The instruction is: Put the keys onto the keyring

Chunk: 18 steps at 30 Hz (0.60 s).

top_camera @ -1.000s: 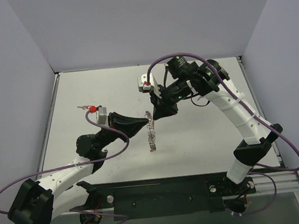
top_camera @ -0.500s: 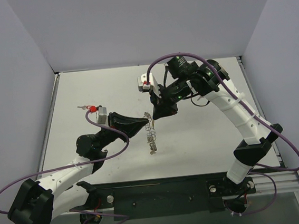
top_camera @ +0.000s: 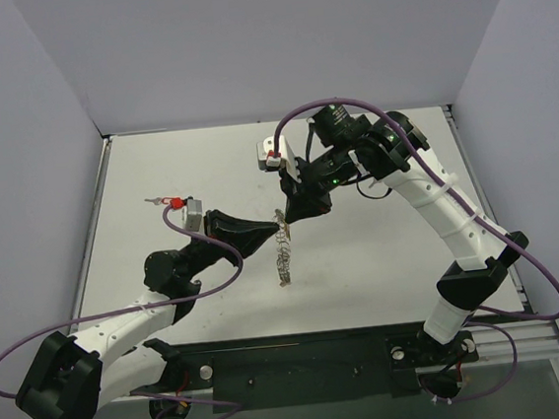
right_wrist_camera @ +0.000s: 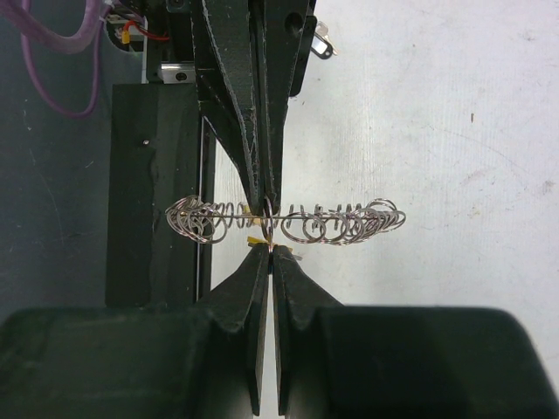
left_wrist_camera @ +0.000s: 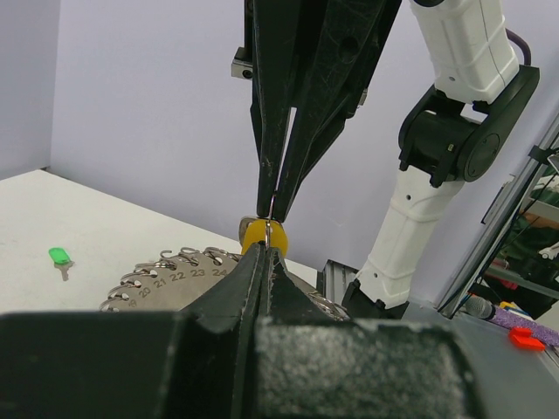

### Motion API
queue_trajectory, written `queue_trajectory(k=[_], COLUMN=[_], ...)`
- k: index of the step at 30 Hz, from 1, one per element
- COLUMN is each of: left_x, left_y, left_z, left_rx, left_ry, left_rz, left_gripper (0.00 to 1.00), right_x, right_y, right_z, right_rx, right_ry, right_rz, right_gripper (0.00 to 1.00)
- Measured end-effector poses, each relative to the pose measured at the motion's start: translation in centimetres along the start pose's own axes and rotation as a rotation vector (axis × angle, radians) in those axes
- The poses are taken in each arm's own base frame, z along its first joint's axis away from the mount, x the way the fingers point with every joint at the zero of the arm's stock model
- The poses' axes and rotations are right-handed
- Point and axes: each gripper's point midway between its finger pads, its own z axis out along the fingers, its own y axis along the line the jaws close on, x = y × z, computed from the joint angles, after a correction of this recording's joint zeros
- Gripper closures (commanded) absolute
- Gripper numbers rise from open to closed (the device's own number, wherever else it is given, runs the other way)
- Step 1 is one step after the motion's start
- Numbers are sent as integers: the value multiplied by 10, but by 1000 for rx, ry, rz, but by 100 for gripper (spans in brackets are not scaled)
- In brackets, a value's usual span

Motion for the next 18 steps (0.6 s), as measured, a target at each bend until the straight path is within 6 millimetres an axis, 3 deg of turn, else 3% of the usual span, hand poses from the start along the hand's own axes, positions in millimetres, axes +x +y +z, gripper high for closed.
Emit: queue_trajectory(k=[18], left_x=[0], left_y=[0], left_z=[-1], left_rx=[1], left_ry=[2], left_rz=[1], left_gripper=[100], right_x=[9], right_y=[2], right_z=[8], right_rx=[-18], right_ry=[22], right_rz=[28], right_gripper=[100])
